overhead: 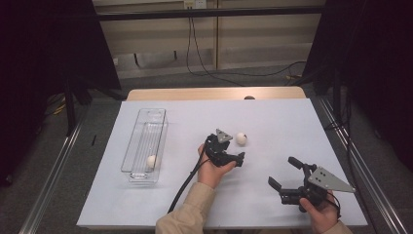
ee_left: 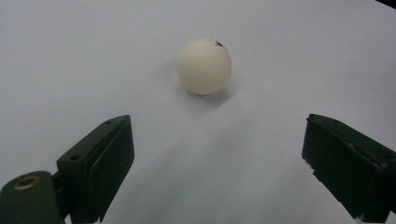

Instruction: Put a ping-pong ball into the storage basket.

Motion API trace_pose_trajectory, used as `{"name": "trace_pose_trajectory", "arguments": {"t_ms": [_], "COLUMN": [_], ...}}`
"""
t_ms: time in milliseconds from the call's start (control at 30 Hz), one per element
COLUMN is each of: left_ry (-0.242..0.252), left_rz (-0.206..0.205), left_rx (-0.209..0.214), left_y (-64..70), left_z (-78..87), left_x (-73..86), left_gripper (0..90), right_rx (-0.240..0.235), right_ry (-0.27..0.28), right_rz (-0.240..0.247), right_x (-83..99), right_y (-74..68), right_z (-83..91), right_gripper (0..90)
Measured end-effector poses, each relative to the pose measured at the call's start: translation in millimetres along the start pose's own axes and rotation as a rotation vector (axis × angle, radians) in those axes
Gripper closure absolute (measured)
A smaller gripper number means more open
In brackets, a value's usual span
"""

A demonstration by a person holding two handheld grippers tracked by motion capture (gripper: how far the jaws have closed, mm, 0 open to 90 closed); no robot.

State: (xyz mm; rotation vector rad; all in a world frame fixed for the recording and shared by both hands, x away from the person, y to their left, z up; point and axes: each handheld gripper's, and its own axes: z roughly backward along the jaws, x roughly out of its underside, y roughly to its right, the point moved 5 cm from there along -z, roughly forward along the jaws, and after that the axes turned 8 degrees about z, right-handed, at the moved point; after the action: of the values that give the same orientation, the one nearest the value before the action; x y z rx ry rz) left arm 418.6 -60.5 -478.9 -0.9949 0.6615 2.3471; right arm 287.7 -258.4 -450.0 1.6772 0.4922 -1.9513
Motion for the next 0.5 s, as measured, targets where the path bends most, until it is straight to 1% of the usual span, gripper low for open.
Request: {"name": "trace_pose_trajectory", "arguments": {"t_ms": [200, 333, 400, 500], "left_ry": [-0.006, -0.003, 0.001, 0.007], "left_rz": [-0.018, -0.006, -0.008, -0.002], "left_rx": [-0.001, 0.008, 0.012, 0.006], "left_y": [3.8, 8.3, 9.3, 8.6], "left_z": [-4.9, -9.0, -10.7, -12.6], "left_x": [-4.1, -5.7, -6.5, -7.6], "left_gripper": [9.3, 9.3, 9.5, 9.7], "right_rx": [-0.003, -0.003, -0.004, -0.004], "right_ry": [0.002, 0.002, 0.003, 0.004], "right_rz": [0.000, 0.000, 0.000, -0.001], "right_x": [-0.3, -0.3, -0.3, -0.3], "right_y": [-0.2, -0.2, -0.2, 0.0], "right_z": [0.3, 0.4, 0.5, 0.6], "right_gripper": [1.3, 1.3, 1.3, 1.3]}}
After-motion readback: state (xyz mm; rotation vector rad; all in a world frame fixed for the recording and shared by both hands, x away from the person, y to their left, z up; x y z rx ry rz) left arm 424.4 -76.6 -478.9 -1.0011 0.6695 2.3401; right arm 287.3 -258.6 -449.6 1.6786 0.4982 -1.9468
